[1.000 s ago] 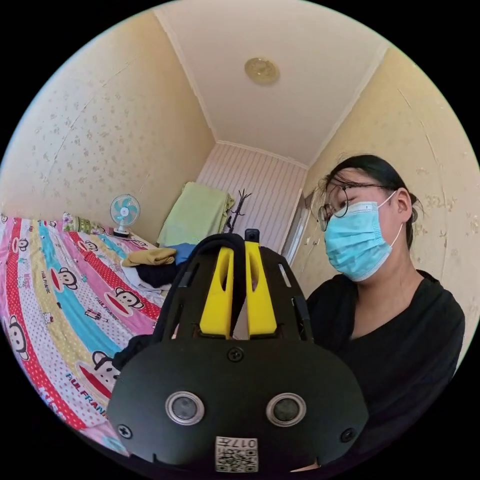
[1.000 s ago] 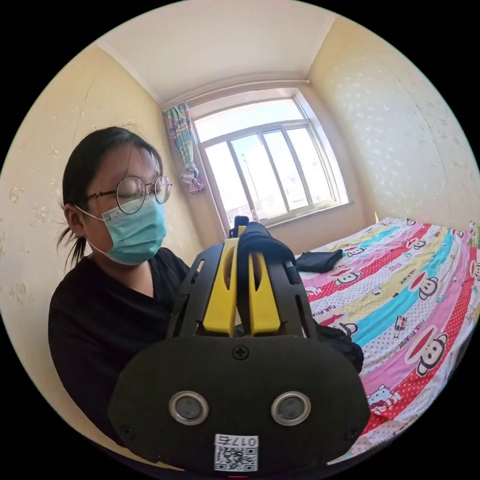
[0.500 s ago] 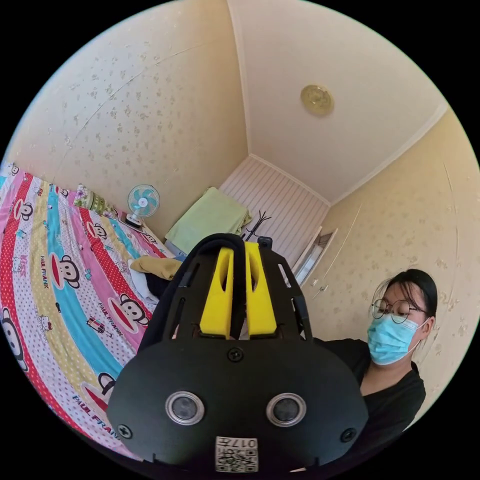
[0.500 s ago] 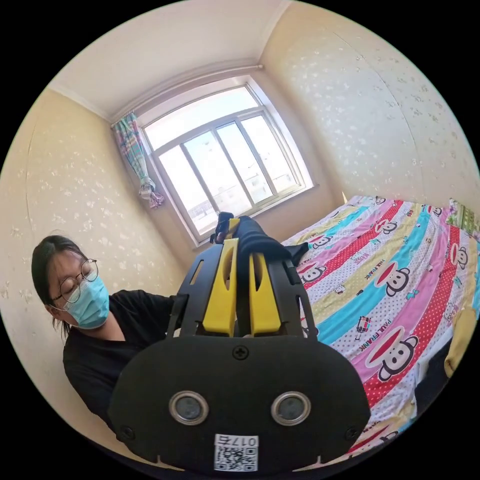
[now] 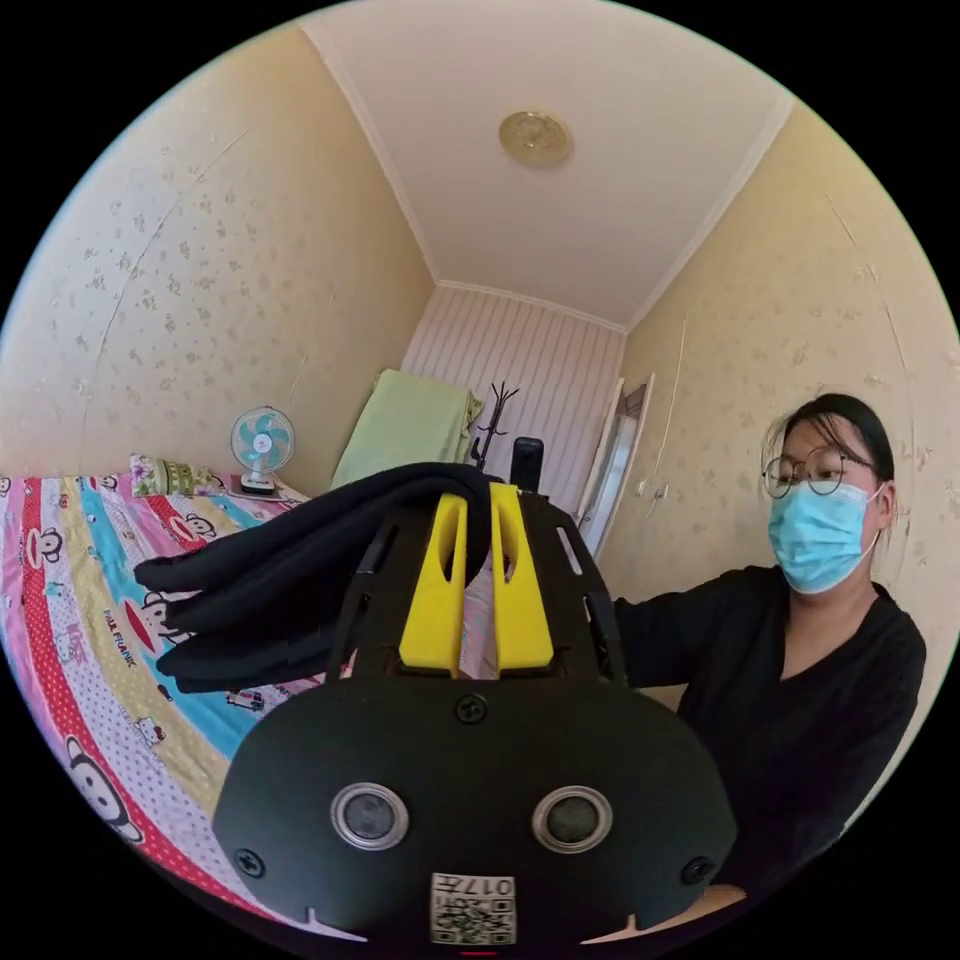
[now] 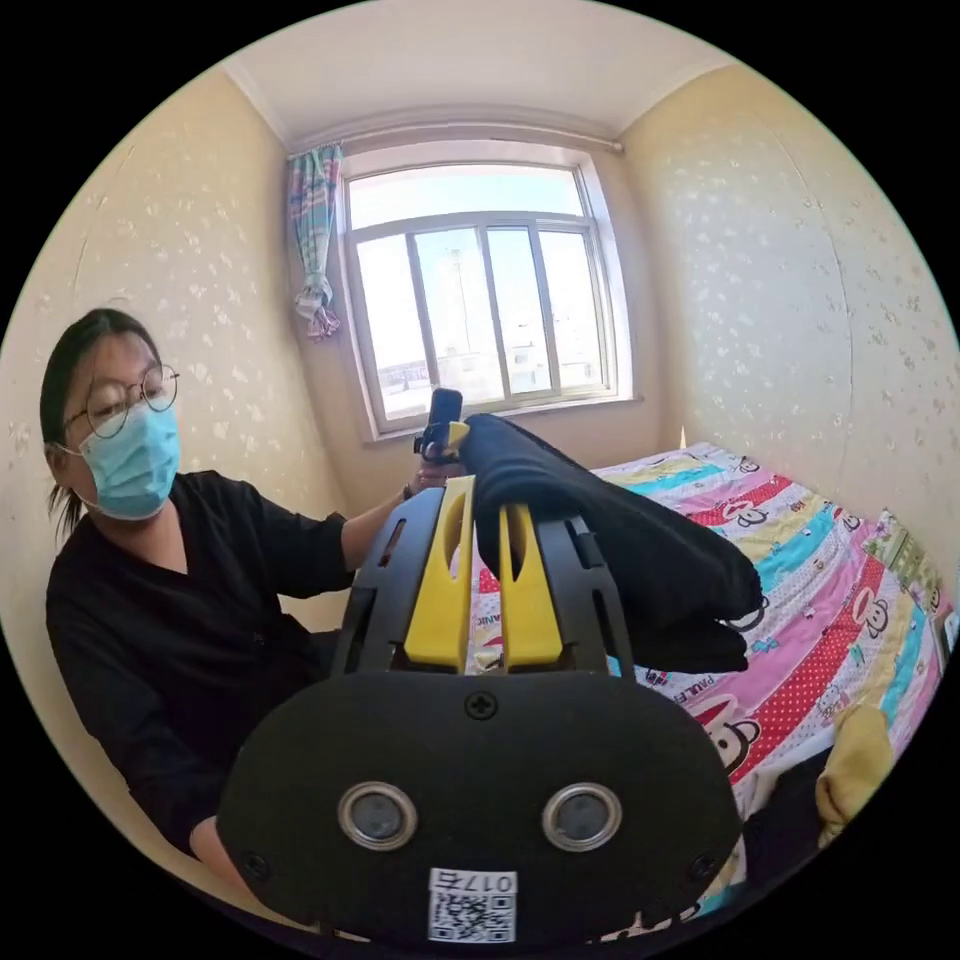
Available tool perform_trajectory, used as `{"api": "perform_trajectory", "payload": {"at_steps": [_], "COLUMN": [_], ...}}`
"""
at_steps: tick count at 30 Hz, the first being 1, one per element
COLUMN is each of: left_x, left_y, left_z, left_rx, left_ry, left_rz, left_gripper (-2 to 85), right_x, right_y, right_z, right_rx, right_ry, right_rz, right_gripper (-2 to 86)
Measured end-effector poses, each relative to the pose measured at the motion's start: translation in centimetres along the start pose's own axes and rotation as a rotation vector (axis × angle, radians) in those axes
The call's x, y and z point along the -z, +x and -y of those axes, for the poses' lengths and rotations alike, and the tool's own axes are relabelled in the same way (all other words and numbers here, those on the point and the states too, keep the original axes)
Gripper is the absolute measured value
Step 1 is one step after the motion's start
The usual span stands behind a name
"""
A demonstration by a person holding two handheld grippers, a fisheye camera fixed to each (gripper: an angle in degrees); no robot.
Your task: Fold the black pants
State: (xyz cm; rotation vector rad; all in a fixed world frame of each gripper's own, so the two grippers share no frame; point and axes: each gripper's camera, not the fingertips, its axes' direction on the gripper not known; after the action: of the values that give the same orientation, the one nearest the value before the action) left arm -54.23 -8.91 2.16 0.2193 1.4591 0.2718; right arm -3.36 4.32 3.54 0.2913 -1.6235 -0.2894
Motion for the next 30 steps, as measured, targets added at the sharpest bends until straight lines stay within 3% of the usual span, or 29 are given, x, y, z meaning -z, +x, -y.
{"api": "perform_trajectory", "payload": {"at_steps": [6, 12, 16, 20, 24, 27, 30], "left_x": [-2.1, -1.6, -0.7, 4.7, 8.9, 7.7, 4.6], "left_y": [0.7, 4.4, 2.2, 0.1, -0.3, 1.0, 2.0], "left_z": [-19.1, -24.5, -22.0, -20.4, -23.4, -24.4, -23.9], "left_rx": [0.269, 0.329, 0.33, 0.316, 0.358, 0.409, 0.458], "left_ry": [-0.164, -0.149, -0.104, 0.192, 0.468, 0.401, 0.27], "left_rz": [-0.088, -0.239, -0.154, -0.07, -0.045, 0.078, 0.174], "left_gripper": [4.1, 4.3, 6.6, 11.4, 7.9, 8.3, 9.5], "right_x": [-8.6, -8.2, -5.4, -4.8, -5.7, -6.3, -5.7], "right_y": [-6.6, -9.2, -0.1, 12.3, 25.9, 33.1, 35.9], "right_z": [-15.2, -16.7, -12.1, -8.0, -6.2, -8.8, -11.7], "right_rx": [-0.15, -0.094, -0.154, -0.306, -0.555, -0.807, -0.886], "right_ry": [-0.18, -0.133, -0.015, 0.131, 0.148, 0.07, 0.095], "right_rz": [0.081, 0.206, 0.177, 0.181, 0.026, -0.187, -0.104], "right_gripper": [0.0, 0.1, 0.4, 0.8, 1.6, 2.9, 6.0]}}
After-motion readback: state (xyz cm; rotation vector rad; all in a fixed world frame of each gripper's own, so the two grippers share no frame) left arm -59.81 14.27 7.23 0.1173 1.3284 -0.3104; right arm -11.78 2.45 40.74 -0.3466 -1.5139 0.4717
